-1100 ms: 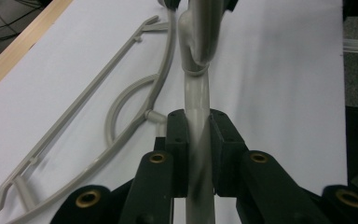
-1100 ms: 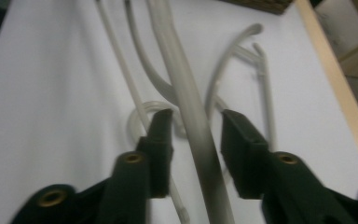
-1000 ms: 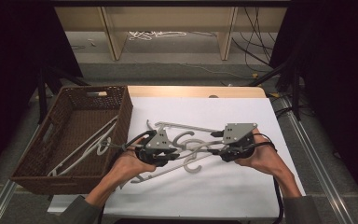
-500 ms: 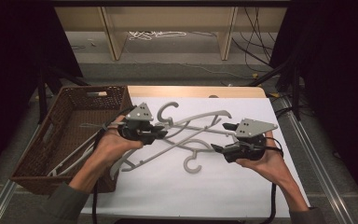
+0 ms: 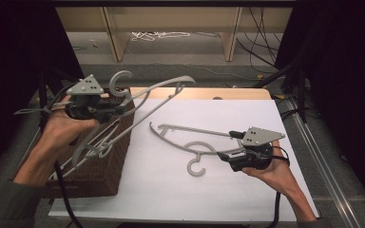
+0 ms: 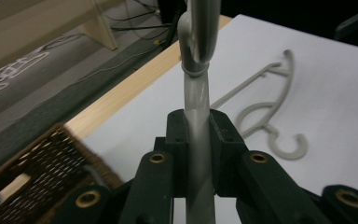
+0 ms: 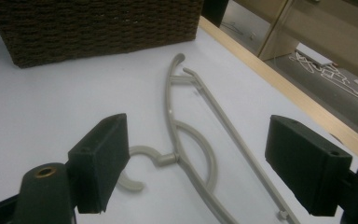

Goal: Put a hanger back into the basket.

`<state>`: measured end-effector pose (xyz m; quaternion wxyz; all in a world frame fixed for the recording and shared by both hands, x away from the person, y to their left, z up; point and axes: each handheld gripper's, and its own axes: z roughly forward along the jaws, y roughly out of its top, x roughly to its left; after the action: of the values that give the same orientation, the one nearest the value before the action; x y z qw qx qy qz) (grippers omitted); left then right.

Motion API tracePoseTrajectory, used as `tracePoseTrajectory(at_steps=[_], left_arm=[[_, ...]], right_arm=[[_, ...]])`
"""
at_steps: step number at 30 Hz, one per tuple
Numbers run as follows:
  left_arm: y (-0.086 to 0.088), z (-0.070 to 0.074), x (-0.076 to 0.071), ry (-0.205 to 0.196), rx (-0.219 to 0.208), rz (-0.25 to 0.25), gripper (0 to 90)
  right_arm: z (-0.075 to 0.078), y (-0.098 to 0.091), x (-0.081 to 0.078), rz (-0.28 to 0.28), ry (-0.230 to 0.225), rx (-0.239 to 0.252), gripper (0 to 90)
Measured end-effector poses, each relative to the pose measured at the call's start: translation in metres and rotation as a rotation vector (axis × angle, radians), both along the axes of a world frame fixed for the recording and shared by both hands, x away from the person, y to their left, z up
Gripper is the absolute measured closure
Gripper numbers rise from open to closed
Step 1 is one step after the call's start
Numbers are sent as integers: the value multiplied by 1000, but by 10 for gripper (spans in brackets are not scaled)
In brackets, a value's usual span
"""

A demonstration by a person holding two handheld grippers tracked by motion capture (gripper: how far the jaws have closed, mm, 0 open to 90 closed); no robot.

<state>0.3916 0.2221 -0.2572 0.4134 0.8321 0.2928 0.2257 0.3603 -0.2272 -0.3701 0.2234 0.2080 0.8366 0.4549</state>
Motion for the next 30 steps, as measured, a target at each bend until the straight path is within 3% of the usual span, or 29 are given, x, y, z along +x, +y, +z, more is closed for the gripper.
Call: tracePoseTrajectory(at_steps=[1, 3, 6, 10, 13, 14, 19, 20, 22, 25, 26, 30], left_arm=[[6, -3, 1, -4, -12, 25, 796], [20, -5, 3, -2, 17, 55, 796], [32, -10, 4, -9, 10, 92, 796], [60, -22, 9, -13, 67, 134, 796], [74, -30, 13, -16, 53, 152, 796], [76, -33, 13, -21, 20, 176, 796], [94, -37, 14, -44, 31, 193, 796], [98, -37, 14, -42, 49, 197, 796], [100, -39, 13, -44, 35, 211, 796], [113, -45, 12, -53, 49, 223, 796], [115, -47, 11, -51, 48, 232, 796], [123, -54, 8, -50, 55, 245, 796]], right_arm=[[-1, 0, 0, -3, 1, 6, 224], [-4, -1, 0, -8, 0, 12, 218], [-6, -1, 0, -17, 11, 27, 203], [-13, -3, 0, -35, 23, 42, 192], [-17, -2, 0, -48, 20, 49, 180], [-18, -2, 0, -47, 24, 44, 182], [-22, -2, 0, -42, 32, 45, 182], [-22, -2, 0, -42, 33, 47, 182], [-21, -3, -1, -43, 38, 42, 181], [-23, -3, -1, -49, 30, 47, 182], [-23, -4, -1, -44, 50, 40, 182], [-27, -4, 0, -42, 53, 38, 182]])
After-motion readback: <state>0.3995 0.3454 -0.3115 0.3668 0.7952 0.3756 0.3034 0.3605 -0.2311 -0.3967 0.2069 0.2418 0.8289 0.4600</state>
